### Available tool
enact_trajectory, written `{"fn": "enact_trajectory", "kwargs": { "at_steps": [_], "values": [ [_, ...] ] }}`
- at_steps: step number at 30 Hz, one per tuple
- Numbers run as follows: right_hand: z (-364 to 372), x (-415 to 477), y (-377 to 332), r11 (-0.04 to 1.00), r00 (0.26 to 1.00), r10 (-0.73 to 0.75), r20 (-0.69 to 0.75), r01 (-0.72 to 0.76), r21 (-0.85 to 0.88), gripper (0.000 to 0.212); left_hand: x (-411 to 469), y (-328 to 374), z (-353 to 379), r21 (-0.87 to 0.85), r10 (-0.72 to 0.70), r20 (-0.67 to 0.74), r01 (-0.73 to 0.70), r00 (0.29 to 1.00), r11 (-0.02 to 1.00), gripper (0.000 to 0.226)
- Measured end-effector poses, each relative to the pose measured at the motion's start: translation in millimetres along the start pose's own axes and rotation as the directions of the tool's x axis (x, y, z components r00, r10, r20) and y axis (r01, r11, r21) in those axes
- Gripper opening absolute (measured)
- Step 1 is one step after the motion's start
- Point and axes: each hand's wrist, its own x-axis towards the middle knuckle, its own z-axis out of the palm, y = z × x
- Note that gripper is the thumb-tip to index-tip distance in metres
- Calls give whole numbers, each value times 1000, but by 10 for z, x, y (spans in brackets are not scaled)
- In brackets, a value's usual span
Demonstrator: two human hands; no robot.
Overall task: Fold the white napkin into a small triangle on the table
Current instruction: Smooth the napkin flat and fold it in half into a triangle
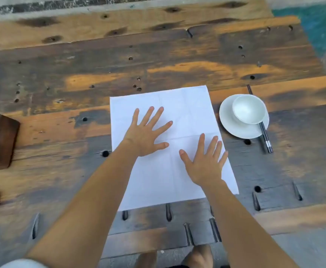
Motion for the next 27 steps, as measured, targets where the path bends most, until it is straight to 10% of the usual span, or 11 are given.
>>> {"fn": "enact_trajectory", "kwargs": {
  "at_steps": [9,27],
  "values": [
    [493,272,54,998,991,2,-137,8,66,84,357,-264,622,-198,-19,88,36,996,980,84],
    [8,1880,-230,813,819,-565,-106,529,-244,86,211,-347,1077,-430,-619,-33,548,785,717,87]
  ]
}}
